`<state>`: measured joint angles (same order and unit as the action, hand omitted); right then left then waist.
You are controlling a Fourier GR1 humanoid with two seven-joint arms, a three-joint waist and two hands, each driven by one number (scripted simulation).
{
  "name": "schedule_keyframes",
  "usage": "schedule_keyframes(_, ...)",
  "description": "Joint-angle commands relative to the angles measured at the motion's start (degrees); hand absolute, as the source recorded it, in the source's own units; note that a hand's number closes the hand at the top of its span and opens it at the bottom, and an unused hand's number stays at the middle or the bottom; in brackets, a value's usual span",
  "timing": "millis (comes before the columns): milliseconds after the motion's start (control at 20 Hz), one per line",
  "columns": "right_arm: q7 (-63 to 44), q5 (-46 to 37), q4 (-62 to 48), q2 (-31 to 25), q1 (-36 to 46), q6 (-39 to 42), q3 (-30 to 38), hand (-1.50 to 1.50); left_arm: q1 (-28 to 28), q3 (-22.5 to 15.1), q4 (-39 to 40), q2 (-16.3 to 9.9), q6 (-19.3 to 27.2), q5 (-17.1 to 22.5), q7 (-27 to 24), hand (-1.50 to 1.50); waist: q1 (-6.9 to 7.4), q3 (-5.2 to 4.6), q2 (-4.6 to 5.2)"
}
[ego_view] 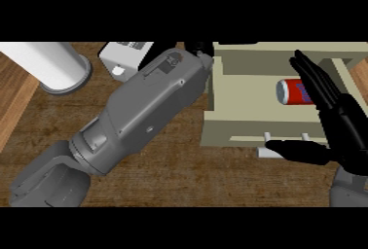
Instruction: Pick up the can, place it into the drawer and close the drawer
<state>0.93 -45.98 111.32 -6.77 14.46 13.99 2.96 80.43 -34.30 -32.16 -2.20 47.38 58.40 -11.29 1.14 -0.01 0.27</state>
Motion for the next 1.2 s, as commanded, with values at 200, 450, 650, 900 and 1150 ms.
schedule_keyframes(200, 7.5, -10.9, -23.8, -2.8, 9.6, -9.3, -3.4, -1.50, -2.1, -0.1, -4.3, -1.5, 1.6, -2.7, 1.9, -1.50, 0.89, 0.06, 0.10)
schedule_keyframes(450, 5.4, -17.9, -32.4, -2.9, 13.8, -14.0, -4.8, -1.50, -4.8, -1.0, -9.7, -8.6, 1.1, -4.3, 7.2, -1.50, 0.91, 0.02, -0.40)
schedule_keyframes(650, 4.5, -21.4, -45.6, 0.0, 19.6, -20.6, -4.6, -1.50, -7.0, -1.1, -13.8, -9.9, 2.9, -5.6, 8.2, -1.50, 1.51, 0.03, -0.27)
schedule_keyframes(900, 5.2, -24.7, -56.5, 0.5, 22.1, -28.6, -3.6, -1.50, -11.9, -0.6, -18.1, -15.3, 0.2, -7.3, 9.2, -1.50, 1.30, 0.03, -0.18)
schedule_keyframes(1150, 4.7, -26.9, -68.2, 0.7, 28.0, -36.4, -0.9, -1.50, -10.9, -0.3, -21.8, -18.4, 0.9, -8.0, 13.8, -1.50, 1.85, 0.07, -0.03)
